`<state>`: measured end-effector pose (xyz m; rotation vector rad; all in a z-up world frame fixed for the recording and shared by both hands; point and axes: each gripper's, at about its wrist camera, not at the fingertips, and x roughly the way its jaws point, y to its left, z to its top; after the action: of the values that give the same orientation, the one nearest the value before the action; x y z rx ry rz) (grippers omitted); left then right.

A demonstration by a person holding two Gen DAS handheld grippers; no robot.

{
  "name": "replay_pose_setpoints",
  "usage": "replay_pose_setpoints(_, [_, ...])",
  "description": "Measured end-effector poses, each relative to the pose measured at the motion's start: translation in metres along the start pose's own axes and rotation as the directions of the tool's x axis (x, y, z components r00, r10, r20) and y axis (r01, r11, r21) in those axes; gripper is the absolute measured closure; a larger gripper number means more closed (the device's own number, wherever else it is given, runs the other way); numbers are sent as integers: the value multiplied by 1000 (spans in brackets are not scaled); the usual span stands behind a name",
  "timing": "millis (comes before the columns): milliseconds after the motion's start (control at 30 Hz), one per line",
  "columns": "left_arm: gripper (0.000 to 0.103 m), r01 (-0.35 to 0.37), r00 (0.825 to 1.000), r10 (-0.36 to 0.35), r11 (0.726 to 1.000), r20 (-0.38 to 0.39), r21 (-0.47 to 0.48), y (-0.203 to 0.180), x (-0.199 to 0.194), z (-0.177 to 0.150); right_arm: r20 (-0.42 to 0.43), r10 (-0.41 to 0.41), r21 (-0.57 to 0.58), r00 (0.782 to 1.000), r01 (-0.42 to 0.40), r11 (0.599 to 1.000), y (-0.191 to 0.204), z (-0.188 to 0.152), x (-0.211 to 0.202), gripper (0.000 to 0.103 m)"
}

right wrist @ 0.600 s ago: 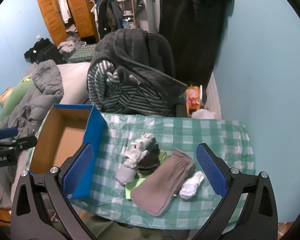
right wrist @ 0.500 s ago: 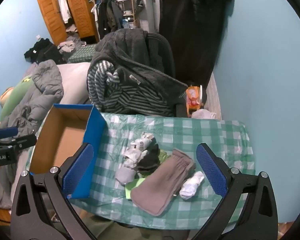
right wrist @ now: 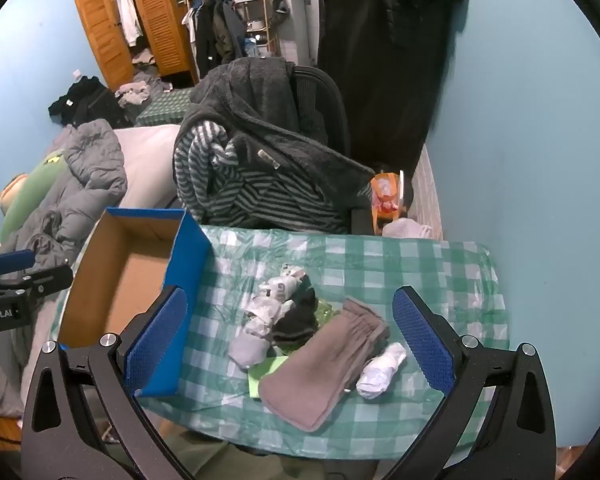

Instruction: Organize soft objects

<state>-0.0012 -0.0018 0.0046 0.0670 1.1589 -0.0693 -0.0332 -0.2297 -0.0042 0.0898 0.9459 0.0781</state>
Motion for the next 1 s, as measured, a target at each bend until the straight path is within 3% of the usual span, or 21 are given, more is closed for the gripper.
replay_pose_setpoints(1000, [22,4,1000,-3,1000,-12,9,-6,5,-10,-3,0,-1,1000,0,1000,0,1,-1,1])
